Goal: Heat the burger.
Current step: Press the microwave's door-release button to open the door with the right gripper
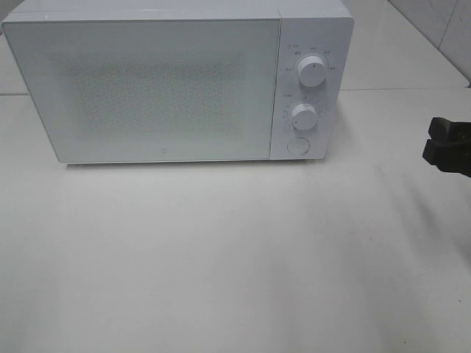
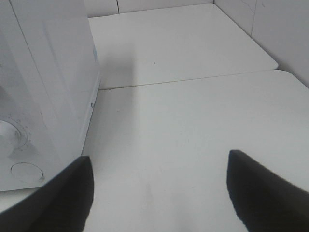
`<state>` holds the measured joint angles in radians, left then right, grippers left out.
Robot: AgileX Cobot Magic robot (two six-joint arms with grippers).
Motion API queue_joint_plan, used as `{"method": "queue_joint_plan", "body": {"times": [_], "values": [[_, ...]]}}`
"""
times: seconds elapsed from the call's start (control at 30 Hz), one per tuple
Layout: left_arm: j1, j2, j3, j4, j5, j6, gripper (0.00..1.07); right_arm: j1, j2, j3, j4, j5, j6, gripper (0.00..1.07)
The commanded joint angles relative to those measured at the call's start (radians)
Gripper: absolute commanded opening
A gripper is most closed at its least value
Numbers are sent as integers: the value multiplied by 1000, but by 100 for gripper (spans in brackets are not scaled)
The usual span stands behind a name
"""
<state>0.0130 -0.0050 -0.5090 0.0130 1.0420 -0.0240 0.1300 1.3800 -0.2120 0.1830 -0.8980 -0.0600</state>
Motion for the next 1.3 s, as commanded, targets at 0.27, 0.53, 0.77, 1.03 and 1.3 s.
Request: {"method": "queue_joint_plan", "body": {"times": [0.27,0.53,0.77,1.03,1.3], "values": [[1,-19,3,-4,-4,0,98,256,-3,4,253,-66,-125,72],[1,-19,3,-4,-4,0,98,412,8,3,405,-123,-204,72],[1,-19,3,-4,-4,0,98,445,145,-1,436,-242,-196,72],[1,-19,3,-4,-4,0,98,536,250,-57,511,-249,-156,72],[1,-19,3,-4,-4,0,98,629,316,-139,563,-247,-157,72]]}}
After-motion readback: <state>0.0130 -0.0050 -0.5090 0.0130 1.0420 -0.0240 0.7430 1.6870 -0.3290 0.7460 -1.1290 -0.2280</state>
